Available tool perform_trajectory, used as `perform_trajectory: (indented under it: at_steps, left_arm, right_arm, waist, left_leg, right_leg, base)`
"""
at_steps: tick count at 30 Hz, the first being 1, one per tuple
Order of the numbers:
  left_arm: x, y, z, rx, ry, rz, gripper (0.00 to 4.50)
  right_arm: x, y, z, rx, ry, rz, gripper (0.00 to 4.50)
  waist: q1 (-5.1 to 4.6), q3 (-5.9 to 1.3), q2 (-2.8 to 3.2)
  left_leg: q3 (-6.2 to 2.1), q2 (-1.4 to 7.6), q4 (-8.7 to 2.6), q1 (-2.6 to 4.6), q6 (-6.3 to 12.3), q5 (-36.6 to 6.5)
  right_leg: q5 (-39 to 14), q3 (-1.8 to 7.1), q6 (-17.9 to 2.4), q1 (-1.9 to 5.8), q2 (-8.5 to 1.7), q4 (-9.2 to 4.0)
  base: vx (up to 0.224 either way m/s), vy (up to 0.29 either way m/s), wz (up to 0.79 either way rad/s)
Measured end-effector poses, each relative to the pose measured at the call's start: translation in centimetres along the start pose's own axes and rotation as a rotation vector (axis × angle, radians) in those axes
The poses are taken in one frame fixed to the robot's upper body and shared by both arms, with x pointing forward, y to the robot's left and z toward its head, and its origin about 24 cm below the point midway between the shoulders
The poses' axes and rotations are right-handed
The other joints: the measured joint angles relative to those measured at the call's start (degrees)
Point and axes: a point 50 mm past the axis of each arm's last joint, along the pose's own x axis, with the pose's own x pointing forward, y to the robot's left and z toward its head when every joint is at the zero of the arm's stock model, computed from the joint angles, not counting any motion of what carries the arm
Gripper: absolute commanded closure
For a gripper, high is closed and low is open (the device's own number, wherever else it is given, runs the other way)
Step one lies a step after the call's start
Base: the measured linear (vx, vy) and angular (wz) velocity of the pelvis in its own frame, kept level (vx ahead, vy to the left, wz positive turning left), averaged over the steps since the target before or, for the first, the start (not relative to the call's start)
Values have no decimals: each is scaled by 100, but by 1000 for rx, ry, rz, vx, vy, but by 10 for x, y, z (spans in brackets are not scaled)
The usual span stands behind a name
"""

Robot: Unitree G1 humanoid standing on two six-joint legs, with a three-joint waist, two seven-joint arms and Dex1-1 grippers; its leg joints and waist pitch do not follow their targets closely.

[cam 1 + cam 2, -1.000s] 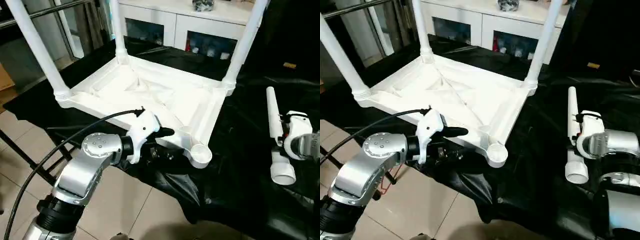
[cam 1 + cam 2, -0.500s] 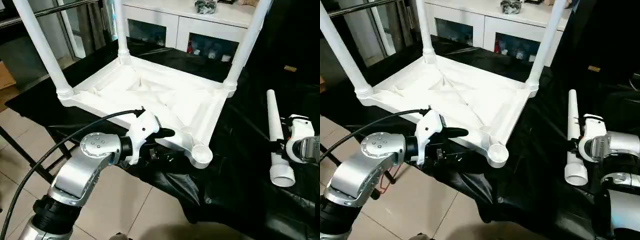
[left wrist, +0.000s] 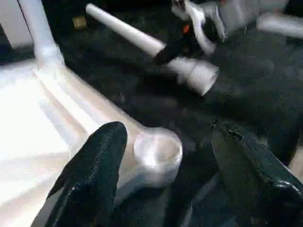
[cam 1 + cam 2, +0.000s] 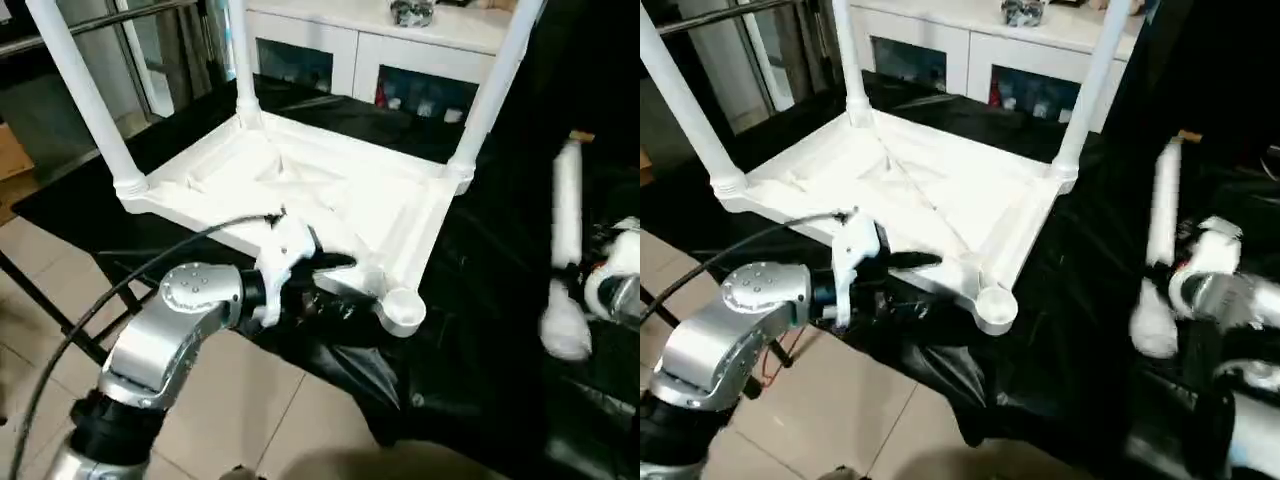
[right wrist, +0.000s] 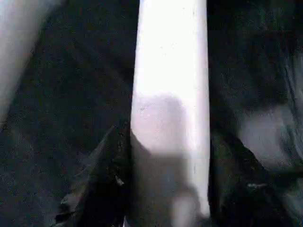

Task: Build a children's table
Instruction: Pick table leg

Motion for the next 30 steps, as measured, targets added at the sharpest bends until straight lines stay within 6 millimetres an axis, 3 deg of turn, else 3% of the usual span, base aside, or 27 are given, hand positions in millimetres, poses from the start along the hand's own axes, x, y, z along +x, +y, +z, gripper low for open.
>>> perform_trajectory:
  at_steps: [5,12,16,20,26,30]
  left_arm:
    - [9,6,20,15,-86,33,122]
    - [19,10,32,-36,-165,57,122]
    - [26,11,48,-43,-217,46,122]
    - [30,15,46,-82,-204,62,122]
    - [34,18,62,-123,-294,67,122]
    - [39,19,79,-235,-397,30,122]
  right_arm:
    - [-6,18,18,108,-258,245,269]
    - [-28,54,30,212,-427,629,269]
    - [-46,79,23,210,-404,885,269]
    - [-58,91,18,253,-361,1033,269]
    - [-70,103,15,190,-347,1107,269]
    - [-70,123,-3,114,-228,1146,269]
  waist:
    - [-27,-4,8]
    - [-14,-5,10]
    - [19,-5,10]
    - [23,-3,8]
    - [41,-3,7]
    - [30,-1,4]
  left_leg:
    - [-2,0,-2,-2,0,0]
    - [-7,1,-1,-6,4,2]
    - [-9,1,-2,-6,6,3]
    - [-9,0,-2,-6,5,3]
    - [-13,0,-3,-9,4,3]
    - [-13,-1,-4,-12,5,3]
  right_leg:
    - [0,0,0,-1,4,5]
    - [0,-3,0,-4,4,0]
    - [0,-4,0,-3,3,-6]
    - [-1,-3,1,-1,2,-6]
    - [-4,-5,6,-1,2,-8]
    - [-4,-6,7,-2,2,-14]
  base:
    - [0,0,0]
    - [0,0,0]
    - [0,0,0]
    - [0,0,0]
    - [0,0,0]
    - [0,0,0]
